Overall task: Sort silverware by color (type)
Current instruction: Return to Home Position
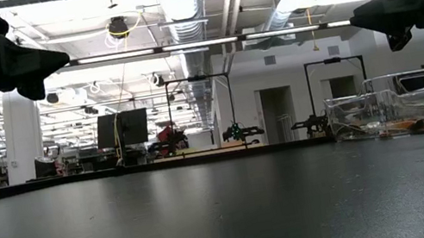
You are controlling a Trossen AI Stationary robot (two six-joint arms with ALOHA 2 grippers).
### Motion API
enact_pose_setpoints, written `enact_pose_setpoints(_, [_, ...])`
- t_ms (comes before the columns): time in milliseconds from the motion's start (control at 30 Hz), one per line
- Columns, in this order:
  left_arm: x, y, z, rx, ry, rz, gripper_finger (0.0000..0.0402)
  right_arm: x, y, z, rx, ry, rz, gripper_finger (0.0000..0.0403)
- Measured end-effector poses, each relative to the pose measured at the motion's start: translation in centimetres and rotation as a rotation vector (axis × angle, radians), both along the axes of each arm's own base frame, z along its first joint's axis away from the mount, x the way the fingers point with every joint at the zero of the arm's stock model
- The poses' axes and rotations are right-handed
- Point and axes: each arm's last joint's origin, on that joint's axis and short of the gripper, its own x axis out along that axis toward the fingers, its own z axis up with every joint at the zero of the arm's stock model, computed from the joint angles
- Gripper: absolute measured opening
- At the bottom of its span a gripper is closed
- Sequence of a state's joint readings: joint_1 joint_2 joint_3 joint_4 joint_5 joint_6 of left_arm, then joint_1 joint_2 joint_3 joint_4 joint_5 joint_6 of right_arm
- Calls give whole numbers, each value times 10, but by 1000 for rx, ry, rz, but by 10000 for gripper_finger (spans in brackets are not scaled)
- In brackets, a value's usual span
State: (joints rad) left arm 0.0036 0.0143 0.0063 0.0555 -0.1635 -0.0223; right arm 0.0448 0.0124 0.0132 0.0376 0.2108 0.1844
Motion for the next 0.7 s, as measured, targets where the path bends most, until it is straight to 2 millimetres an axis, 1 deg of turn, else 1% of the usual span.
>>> enact_pose_setpoints(700, [0,0,0,0,0,0,15,0,0,0,0,0,0,111])
